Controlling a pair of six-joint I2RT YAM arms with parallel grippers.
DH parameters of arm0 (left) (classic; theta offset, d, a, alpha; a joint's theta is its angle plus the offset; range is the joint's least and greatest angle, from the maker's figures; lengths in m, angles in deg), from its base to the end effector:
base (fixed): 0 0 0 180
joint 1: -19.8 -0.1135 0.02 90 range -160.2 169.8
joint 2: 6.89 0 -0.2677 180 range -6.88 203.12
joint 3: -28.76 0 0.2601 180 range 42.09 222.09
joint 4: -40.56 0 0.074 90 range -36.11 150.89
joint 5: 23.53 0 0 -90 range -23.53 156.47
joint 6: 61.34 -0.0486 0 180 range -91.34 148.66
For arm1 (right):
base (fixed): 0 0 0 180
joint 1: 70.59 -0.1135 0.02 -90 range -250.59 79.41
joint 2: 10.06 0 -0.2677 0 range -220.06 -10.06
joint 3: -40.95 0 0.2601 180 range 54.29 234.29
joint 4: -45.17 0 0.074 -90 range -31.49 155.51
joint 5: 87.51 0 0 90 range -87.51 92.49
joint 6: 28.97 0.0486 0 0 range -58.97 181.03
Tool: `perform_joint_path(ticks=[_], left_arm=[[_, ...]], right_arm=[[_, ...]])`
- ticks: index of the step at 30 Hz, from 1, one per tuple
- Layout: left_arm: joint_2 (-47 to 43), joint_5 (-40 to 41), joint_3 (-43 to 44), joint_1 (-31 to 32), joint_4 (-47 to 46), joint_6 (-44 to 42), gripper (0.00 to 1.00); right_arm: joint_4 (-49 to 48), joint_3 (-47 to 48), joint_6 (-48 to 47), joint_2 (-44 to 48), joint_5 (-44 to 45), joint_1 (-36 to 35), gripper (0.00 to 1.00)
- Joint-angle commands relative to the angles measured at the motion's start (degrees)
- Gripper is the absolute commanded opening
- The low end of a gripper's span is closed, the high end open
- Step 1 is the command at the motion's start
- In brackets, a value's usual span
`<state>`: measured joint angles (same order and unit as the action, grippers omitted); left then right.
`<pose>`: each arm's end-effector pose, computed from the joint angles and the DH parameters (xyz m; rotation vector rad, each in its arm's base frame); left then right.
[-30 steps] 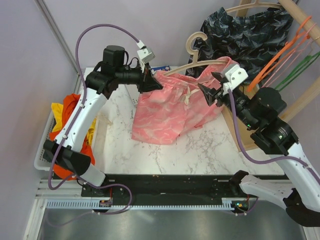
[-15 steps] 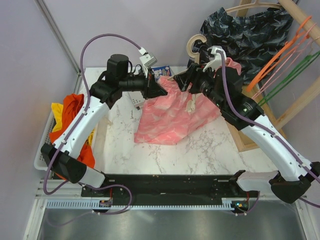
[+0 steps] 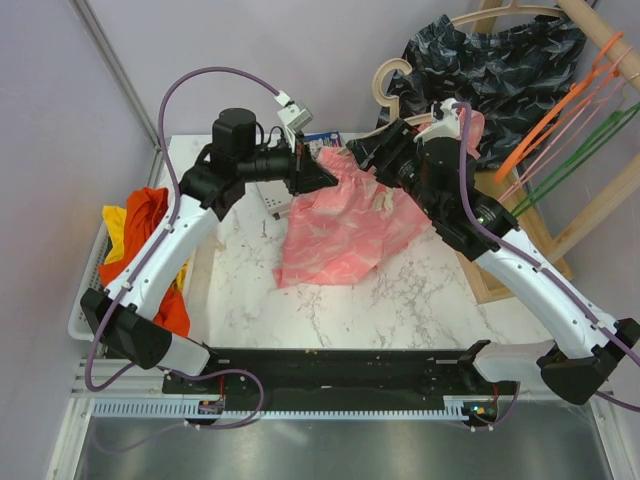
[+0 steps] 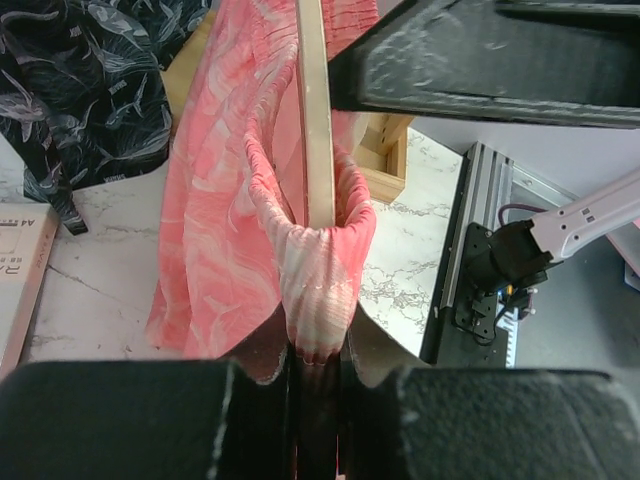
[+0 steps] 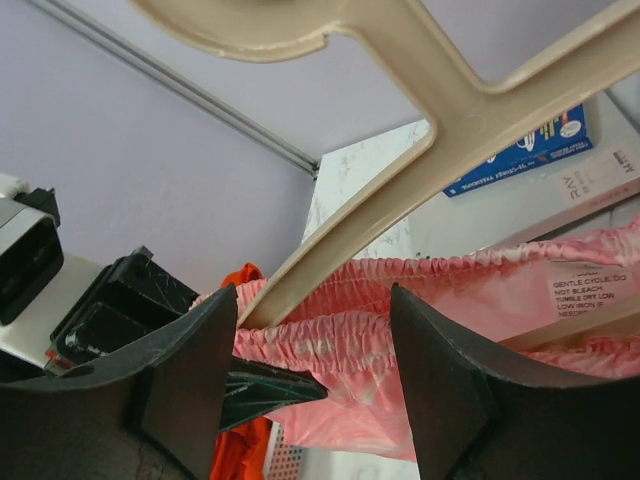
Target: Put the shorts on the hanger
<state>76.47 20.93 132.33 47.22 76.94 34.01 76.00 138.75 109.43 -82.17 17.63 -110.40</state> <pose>0.2831 -0.1859 0.4392 0.9155 1.6836 -1.1233 0.2329 0.1776 0.4702 0.3398 1.7128 0.9373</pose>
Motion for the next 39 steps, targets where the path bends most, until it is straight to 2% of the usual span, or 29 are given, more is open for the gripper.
perform_joint_path(ticks=[1,6,9,12,13,15,18,19,20,21,22,25,29,34,39], left_arm=[[-2.58,0.01,0.55,1.32,-7.05,2.65,0.02],[-1.97,0.71,1.34,2.46,-7.58,2.83,0.02],[-1.44,1.15,1.87,3.08,-7.75,3.01,0.02],[-0.74,1.5,2.22,3.52,-8.28,3.53,0.02],[-0.56,1.51,2.49,3.52,-8.37,3.71,0.02],[-0.12,1.59,3.01,3.52,-8.28,3.97,0.02],[-0.29,2.12,3.1,3.52,-8.37,4.06,0.25],[-0.47,2.12,3.02,3.52,-8.28,4.15,0.43],[-0.56,2.47,3.02,3.52,-8.2,4.15,0.51],[-0.73,2.73,3.02,3.52,-8.19,4.15,0.62],[-1.17,3.08,3.02,3.43,-8.02,4.06,0.84],[-1.87,3.61,3.02,3.43,-7.05,3.1,0.99],[-3.98,4.4,2.05,3.34,-5.74,1.34,0.99],[-6.09,4.41,0.64,3.34,-4.16,-0.42,0.99],[-8.2,4.76,-0.67,3.34,-3.27,-1.39,1.0]], right_arm=[[-5.18,-1.5,6.35,-1.18,1.65,-0.18,0.69],[-5.98,-0.44,9.68,-3.2,0.86,-0.18,0.67],[-6.51,0.43,10.92,-3.82,1.56,-0.09,0.52],[-6.69,1.22,13.91,-4.17,0.78,0.26,0.27],[-6.6,1.4,14.96,-4.17,0.77,0.61,0.13],[-6.07,1.93,15.84,-4.17,0.86,1.22,0.02],[-4.49,2.9,18.48,-4.61,0.77,3.33,0.0],[-4.31,3.16,18.92,-4.79,0.08,4.56,0.0],[-4.31,3.6,20.05,-5.05,-0.45,5.26,0.0],[-4.31,3.77,20.67,-5.14,-0.72,5.88,0.0],[-4.4,3.86,21.46,-5.23,-0.98,7.1,0.0],[-4.84,5.0,22.61,-5.93,-1.51,9.83,0.0],[-5.63,8.25,22.79,-7.07,0.06,13.35,0.0],[-7.73,10.89,24.45,-8.74,7.09,16.95,0.0],[-8.36,17.48,26.56,-13.57,7.63,21.96,0.0]])
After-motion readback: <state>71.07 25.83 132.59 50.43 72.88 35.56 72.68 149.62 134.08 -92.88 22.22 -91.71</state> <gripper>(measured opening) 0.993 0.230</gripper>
